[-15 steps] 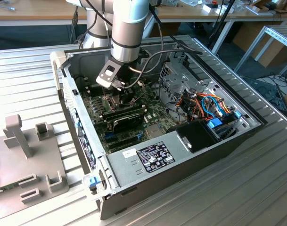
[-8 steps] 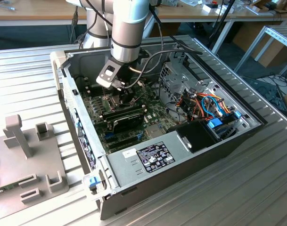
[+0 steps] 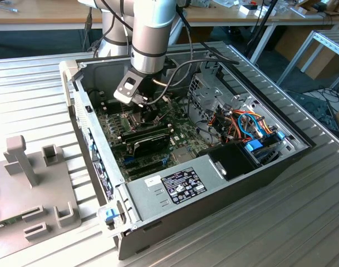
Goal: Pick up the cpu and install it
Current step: 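Place the cpu into insertion slot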
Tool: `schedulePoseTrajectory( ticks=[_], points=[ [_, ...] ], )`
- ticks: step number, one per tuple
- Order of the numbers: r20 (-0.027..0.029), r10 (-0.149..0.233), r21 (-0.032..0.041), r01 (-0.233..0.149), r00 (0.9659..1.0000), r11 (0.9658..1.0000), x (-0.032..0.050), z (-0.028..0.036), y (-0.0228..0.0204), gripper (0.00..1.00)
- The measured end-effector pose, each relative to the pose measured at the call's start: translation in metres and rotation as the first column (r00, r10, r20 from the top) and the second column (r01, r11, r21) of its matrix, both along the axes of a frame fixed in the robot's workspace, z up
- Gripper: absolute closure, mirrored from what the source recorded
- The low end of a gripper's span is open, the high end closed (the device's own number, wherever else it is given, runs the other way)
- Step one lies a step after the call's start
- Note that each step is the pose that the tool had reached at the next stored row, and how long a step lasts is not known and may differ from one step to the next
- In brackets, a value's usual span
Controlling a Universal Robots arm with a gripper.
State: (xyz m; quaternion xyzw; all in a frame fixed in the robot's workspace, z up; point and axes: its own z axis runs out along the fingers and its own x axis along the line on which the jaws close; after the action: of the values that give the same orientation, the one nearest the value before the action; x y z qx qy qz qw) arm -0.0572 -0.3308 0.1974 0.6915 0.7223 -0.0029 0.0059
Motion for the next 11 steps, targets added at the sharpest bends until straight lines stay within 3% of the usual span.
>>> schedulePoseTrajectory(
  ticks=[6, 9, 11],
  points=[
    [0.0006, 0.0, 0.0013, 0.0, 1.0, 1.0, 0.0002, -0.0003, 0.0002, 0.45],
    [0.0001, 0.0, 0.0001, 0.0, 1.0, 1.0, 0.0001, 0.0, 0.0, 0.32],
    [0.0001, 0.0, 0.0001, 0.0, 1.0, 1.0, 0.0001, 0.0, 0.0, 0.32]
  ],
)
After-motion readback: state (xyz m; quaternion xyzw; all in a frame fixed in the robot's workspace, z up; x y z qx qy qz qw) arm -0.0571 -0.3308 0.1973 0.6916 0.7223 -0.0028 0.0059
